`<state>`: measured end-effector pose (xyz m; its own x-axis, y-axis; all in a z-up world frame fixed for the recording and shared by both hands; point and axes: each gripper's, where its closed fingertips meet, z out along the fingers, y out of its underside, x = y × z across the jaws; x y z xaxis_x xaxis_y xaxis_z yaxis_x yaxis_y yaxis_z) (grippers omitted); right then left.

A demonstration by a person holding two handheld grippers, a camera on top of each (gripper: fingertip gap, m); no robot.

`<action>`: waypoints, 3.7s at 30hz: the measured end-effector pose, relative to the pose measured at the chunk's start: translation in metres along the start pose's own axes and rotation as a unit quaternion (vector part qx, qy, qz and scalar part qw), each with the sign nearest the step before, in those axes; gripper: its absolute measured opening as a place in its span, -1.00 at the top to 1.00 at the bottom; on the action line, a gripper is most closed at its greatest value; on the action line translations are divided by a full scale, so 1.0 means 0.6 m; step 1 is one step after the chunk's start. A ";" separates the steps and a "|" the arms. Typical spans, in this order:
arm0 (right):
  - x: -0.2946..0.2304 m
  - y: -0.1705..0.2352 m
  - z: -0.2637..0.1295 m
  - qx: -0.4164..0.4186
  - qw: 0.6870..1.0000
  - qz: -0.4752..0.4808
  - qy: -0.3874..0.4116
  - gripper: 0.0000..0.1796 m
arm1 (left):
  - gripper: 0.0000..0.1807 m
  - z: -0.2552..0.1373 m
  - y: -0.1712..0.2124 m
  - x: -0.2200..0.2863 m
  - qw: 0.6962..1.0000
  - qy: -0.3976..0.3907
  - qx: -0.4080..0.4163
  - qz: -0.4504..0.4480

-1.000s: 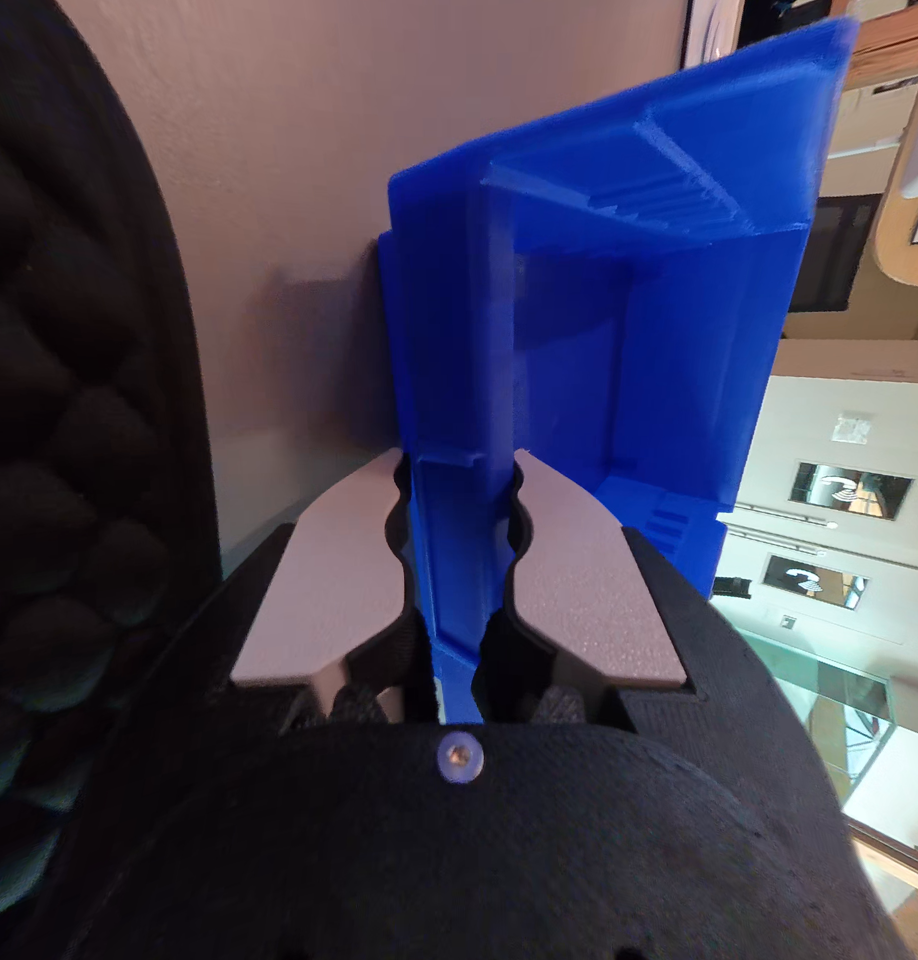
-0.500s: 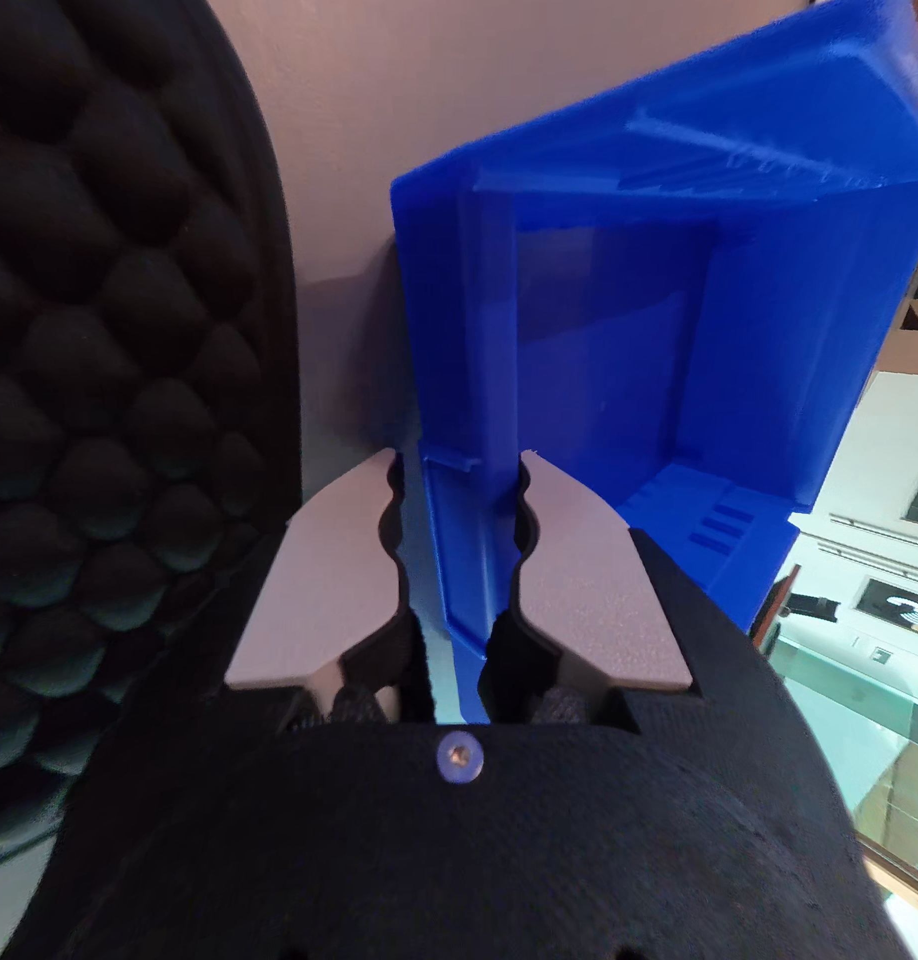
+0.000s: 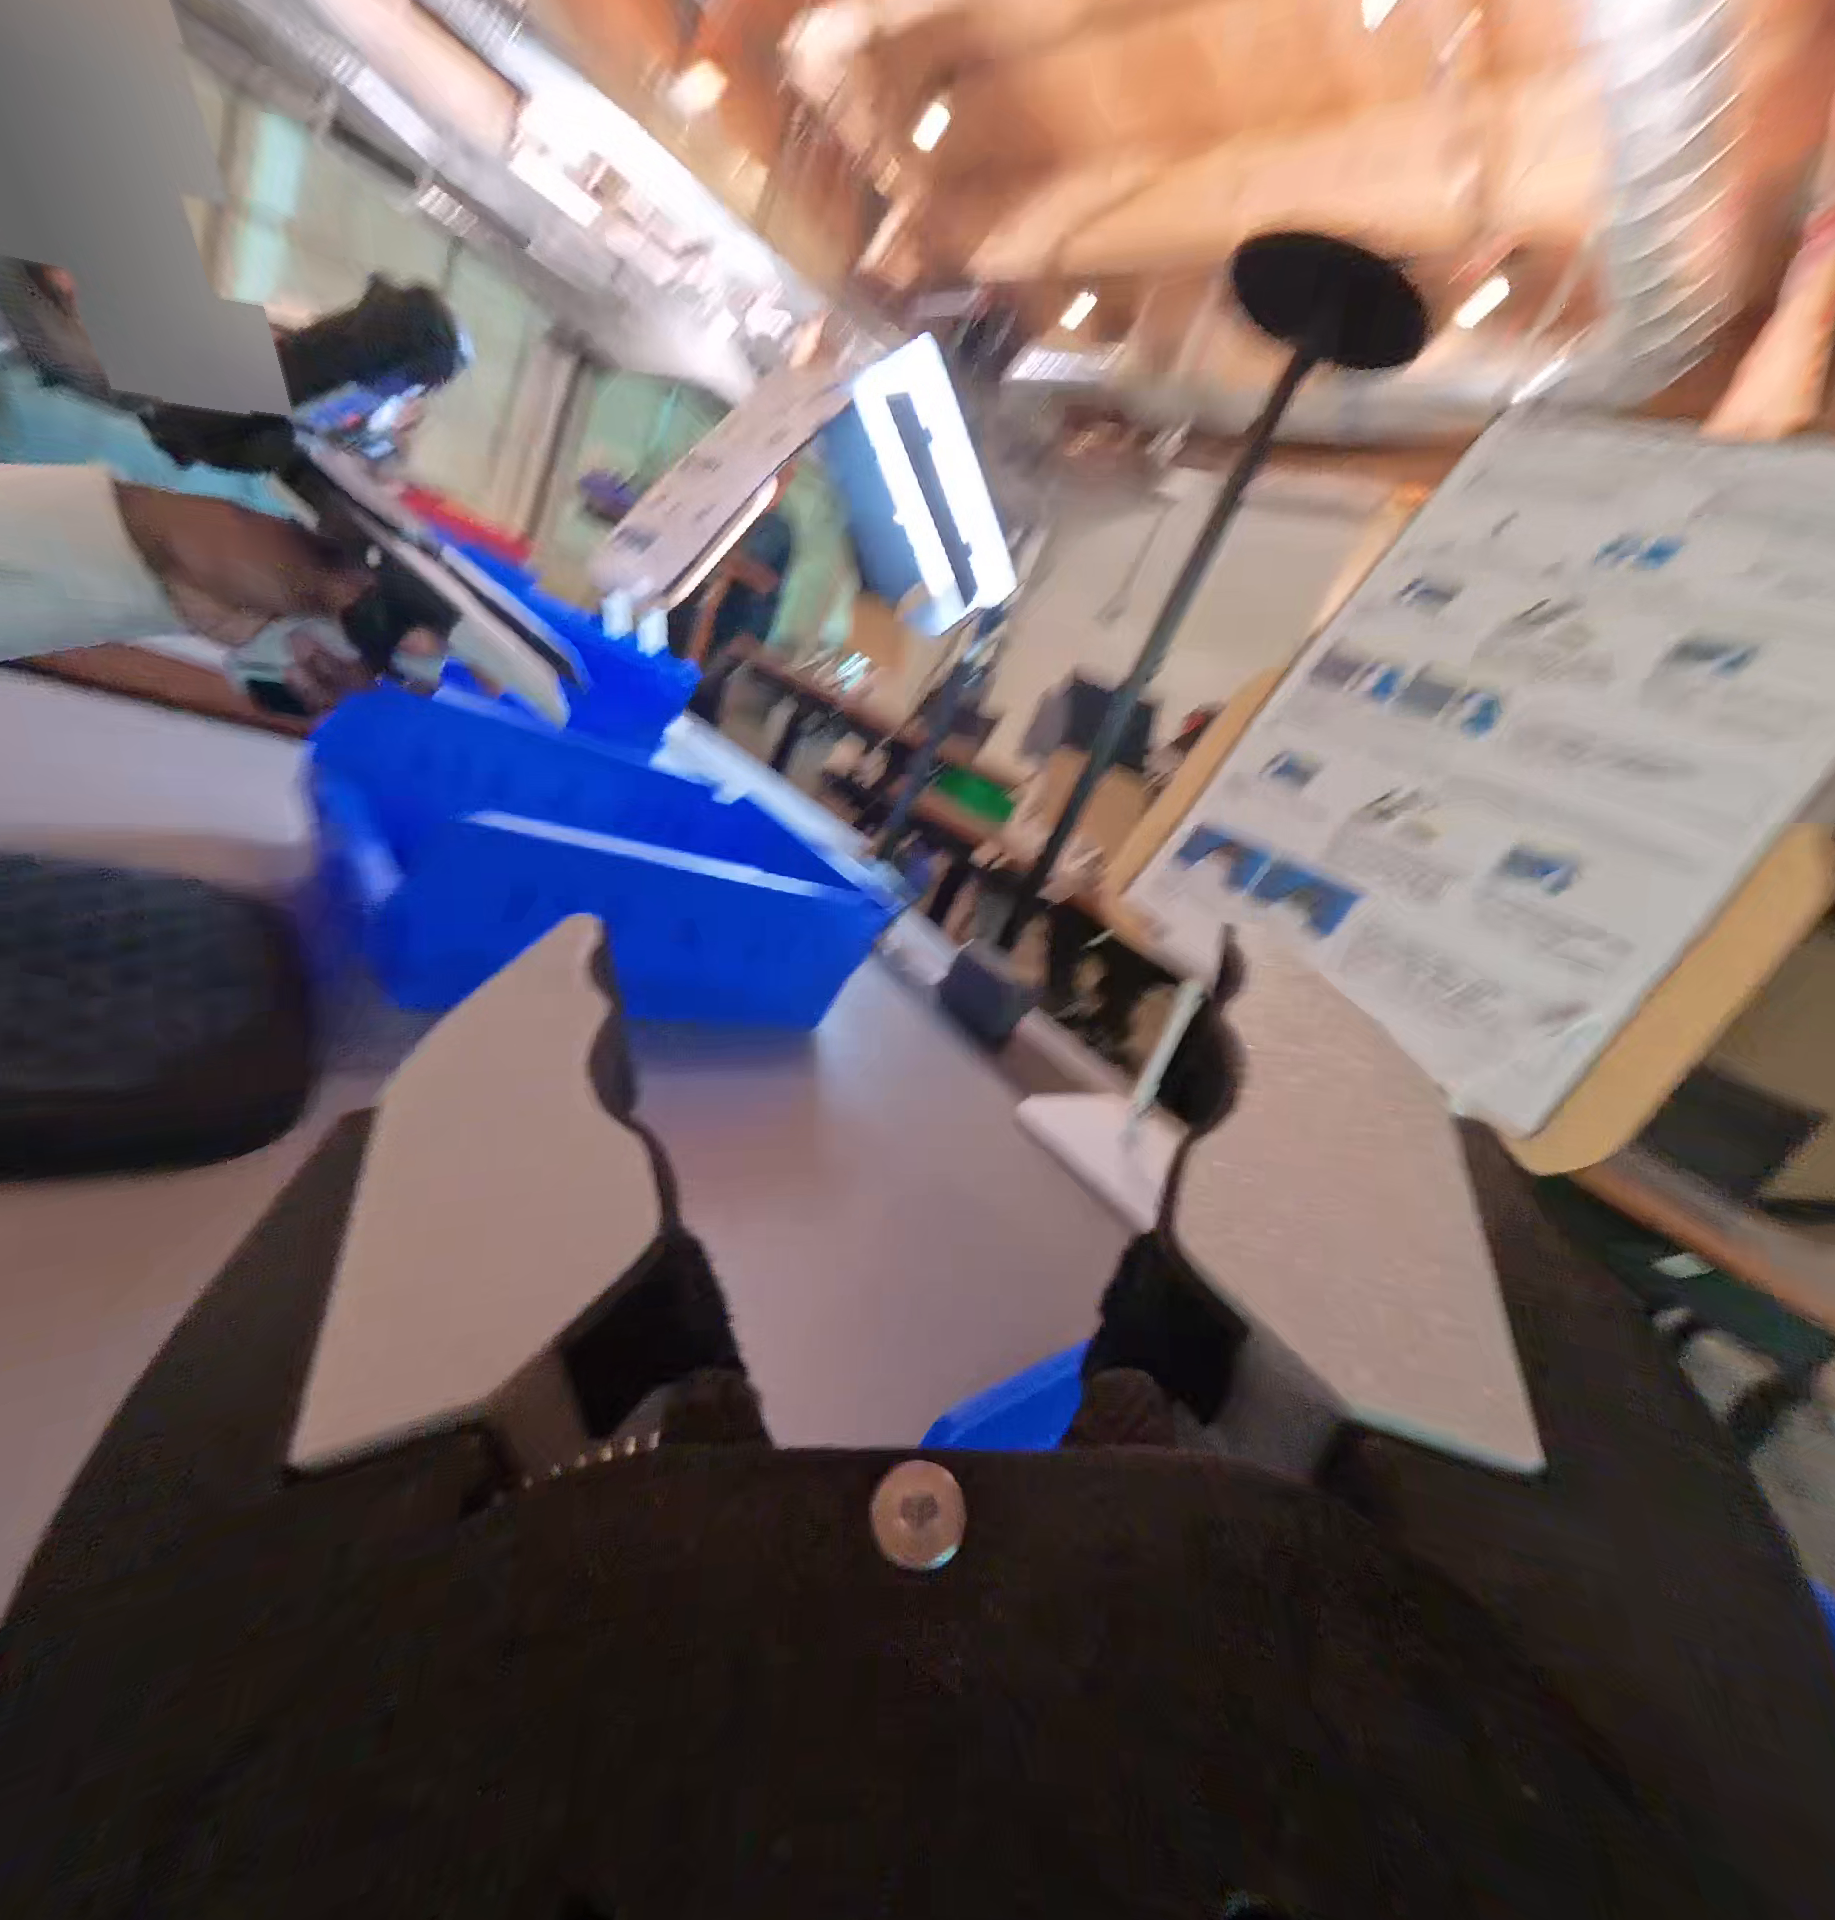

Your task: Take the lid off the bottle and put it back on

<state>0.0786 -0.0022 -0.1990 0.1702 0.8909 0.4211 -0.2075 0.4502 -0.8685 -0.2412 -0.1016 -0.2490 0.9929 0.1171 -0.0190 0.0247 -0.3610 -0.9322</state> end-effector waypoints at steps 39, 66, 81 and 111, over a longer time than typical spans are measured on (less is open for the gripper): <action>0.055 -0.016 -0.035 0.154 0.979 0.018 0.130 -0.39 | 0.00 -0.020 -0.198 0.065 0.959 0.101 0.254 0.074; -0.115 -0.054 0.103 -0.013 0.964 0.228 -0.132 -0.32 | 0.01 0.014 0.005 0.494 0.885 0.326 0.297 0.151; -0.150 -0.043 0.108 -0.072 0.958 0.196 -0.195 0.13 | 0.03 0.014 0.014 0.492 0.896 0.343 0.249 0.133; -0.180 -0.071 0.084 0.028 0.903 0.241 -0.355 0.13 | 0.04 -0.004 0.043 0.520 0.864 0.465 0.161 0.105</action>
<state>0.0207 -0.1144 -0.1945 -0.6096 0.7890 0.0770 -0.1452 -0.0156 -0.9893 0.0693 -0.0766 -0.2779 0.6398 -0.7675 -0.0406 -0.0511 0.0102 -0.9986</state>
